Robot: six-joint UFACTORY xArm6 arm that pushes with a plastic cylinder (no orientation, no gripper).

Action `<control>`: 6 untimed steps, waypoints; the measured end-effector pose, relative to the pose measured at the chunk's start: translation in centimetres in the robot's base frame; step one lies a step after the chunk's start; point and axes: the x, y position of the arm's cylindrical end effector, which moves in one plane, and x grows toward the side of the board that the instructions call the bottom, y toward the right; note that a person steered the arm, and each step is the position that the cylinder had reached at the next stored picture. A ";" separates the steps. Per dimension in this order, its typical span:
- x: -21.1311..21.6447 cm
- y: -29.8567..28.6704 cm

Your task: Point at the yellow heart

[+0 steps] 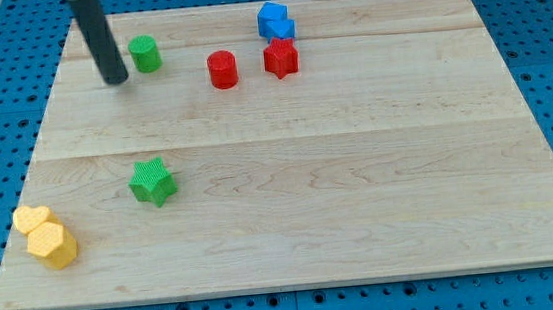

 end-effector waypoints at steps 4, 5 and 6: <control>-4.7 0.8; 1.1 -2.9; 8.2 -9.6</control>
